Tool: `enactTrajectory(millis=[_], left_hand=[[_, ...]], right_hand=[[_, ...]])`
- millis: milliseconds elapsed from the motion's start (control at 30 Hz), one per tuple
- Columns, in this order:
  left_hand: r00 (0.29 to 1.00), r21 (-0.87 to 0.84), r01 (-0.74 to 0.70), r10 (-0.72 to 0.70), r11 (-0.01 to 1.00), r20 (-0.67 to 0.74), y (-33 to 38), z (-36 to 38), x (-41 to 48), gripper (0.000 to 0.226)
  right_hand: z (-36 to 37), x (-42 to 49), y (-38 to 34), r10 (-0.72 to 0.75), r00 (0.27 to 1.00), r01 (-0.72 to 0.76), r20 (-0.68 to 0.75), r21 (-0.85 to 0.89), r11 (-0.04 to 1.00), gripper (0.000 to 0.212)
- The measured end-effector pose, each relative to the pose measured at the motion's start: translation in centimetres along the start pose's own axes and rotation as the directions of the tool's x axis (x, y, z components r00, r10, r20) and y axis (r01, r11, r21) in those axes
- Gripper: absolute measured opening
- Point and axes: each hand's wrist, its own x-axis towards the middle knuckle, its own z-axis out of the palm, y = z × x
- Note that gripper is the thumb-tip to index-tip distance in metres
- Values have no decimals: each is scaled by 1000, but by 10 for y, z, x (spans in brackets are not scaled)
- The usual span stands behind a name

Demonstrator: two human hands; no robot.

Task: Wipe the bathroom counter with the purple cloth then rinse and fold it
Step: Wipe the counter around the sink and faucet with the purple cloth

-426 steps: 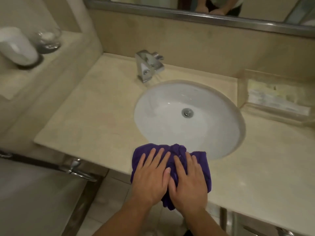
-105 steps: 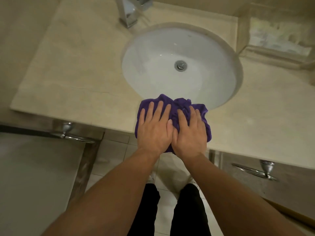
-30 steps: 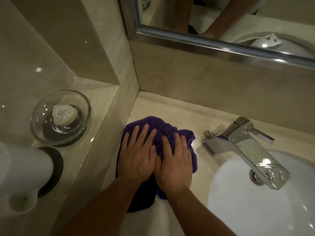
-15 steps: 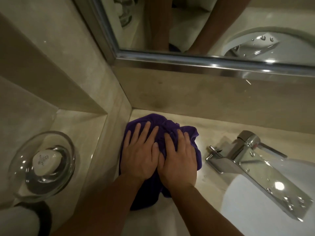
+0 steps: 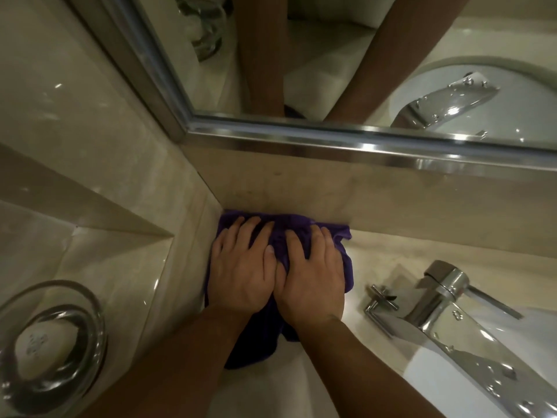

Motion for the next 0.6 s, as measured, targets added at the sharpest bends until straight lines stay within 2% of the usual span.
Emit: enactTrajectory(millis=[200,300,467,600], left_hand=[[994,1,-24,24,1000,-111,-2,1,9,41],[992,21,-36,39,999,-123,-3,1,9,39],[995,25,-38,40,999,-89,4,6,-7,50],[998,16,-55,56,998,-4,26,7,-32,58]], right_hand=[[1,9,1,-1,999,1,-46,9,1000,45],[-3,8,0,-8,1000,9,-23,23,1000,46],[-15,-4,24,-122,990,119,63,48,992,55],[-29,-34,43,-113,983,111,143,19,994,60]])
